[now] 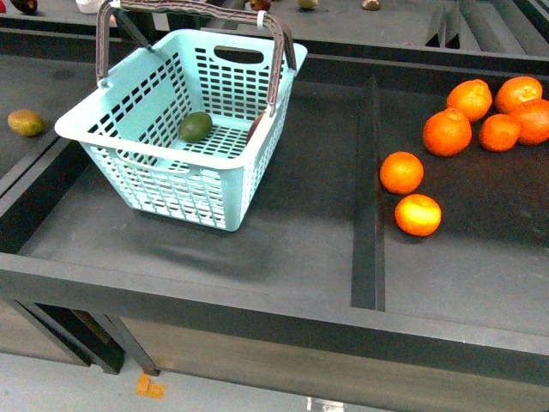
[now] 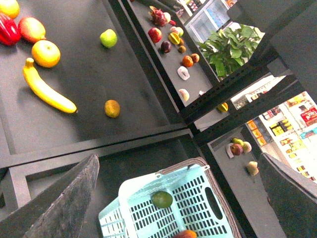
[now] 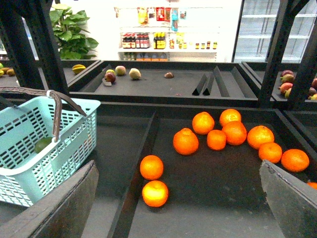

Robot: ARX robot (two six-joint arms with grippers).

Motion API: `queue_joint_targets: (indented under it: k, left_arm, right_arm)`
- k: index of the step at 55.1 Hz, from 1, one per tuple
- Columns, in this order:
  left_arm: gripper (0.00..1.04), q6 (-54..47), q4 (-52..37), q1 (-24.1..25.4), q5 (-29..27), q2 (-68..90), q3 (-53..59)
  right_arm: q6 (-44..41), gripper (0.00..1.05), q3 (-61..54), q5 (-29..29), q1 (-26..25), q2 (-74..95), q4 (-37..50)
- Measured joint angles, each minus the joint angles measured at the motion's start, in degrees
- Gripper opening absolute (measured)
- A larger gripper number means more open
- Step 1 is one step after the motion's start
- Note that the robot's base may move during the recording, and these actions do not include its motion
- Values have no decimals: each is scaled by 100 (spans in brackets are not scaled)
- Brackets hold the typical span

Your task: Pick mango and avocado into basket

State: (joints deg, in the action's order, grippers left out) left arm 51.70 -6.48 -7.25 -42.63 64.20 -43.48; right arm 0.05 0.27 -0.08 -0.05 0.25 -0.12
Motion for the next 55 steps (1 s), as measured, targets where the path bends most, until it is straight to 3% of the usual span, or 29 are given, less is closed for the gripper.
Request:
queue_joint_targets:
  k: [2, 5, 9, 12, 19, 28, 55]
  left_arm:
    - [94, -476, -284, 85, 457, -136, 157]
    - [83, -1714, -1375, 420, 2245, -345, 721]
    - [68, -3182, -2168, 660, 3703, -570, 1368]
    - [58, -4013, -2365, 704, 4120, -734, 1705]
    - [33, -4817, -2581, 706, 4262, -1161, 2341]
    - [2, -5031, -2660, 708, 4264, -1652, 2953]
    - [3, -5088, -2120, 715, 4262, -3209, 3932]
  right_arm:
    - [-2, 97, 0, 0, 0, 0, 0]
    - [0, 97, 0, 0, 0, 0, 0]
    - [0, 97, 0, 0, 0, 0, 0]
    - [0, 97, 0, 0, 0, 0, 0]
    - [-2, 97, 0, -2, 0, 0, 0]
    - [0, 97, 0, 0, 0, 0, 0]
    - [0, 97, 0, 0, 0, 0, 0]
